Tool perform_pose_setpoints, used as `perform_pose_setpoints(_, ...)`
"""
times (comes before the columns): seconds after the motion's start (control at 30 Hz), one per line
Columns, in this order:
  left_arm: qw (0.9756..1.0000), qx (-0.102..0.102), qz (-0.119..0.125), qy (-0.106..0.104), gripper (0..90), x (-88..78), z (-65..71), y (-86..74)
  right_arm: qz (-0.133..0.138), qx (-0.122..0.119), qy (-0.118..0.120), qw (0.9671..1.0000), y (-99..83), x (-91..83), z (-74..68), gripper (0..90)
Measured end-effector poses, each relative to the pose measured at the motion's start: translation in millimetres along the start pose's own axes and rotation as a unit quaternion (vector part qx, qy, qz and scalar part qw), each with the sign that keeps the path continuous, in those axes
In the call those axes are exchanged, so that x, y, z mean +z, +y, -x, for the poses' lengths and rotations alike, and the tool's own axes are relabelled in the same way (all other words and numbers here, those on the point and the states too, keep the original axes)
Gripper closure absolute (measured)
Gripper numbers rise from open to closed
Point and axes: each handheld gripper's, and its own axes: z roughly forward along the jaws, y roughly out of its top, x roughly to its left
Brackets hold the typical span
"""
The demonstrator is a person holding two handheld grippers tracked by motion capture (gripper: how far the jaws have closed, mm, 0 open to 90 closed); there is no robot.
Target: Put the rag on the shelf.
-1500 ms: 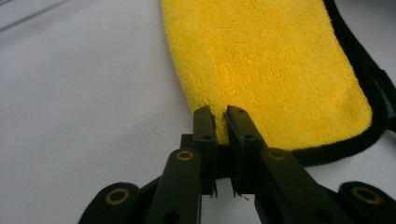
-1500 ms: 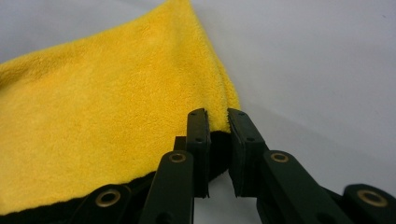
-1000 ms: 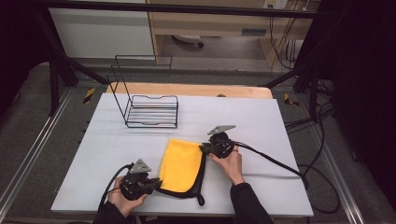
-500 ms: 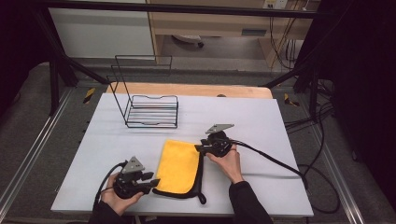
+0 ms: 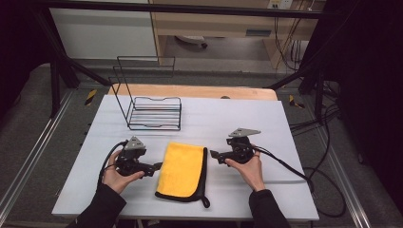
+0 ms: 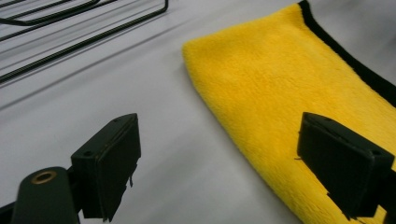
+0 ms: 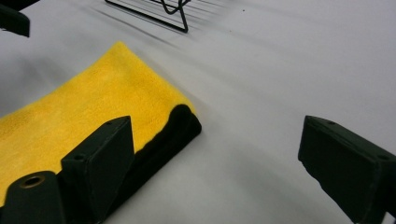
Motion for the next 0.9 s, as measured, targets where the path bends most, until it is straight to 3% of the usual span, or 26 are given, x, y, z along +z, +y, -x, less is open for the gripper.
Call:
perform_pose_setpoints(0.17,0.9999,-0.011,0.008,0.004,12.7,12.2,-7.2,12.0,0.005,0.007,0.000,1.0000,-10.1,-10.2,4.9,6.5)
perform_pose_setpoints(0.33,0.9996,-0.008,0.014,0.023,16.9,29.1,-10.4,26.3,0.005,0.012,-0.001,0.9999,-20.0,-13.4,5.1,5.3)
perform_pose_setpoints(0.43,0.9996,-0.015,0.016,0.019,19.5,39.5,-12.7,31.0,-0.005,0.011,-0.005,0.9999,-23.8,-11.2,4.7,4.1)
perform_pose_setpoints(0.77,0.9992,-0.027,0.000,0.031,34.3,61.4,-23.1,27.1,-0.002,0.014,-0.004,0.9999,-25.9,-9.2,2.3,4.8)
perform_pose_setpoints(0.9,0.9991,-0.036,-0.006,0.024,44.4,64.9,-24.2,24.9,0.002,0.016,-0.003,0.9999,-25.8,-9.5,1.8,5.3)
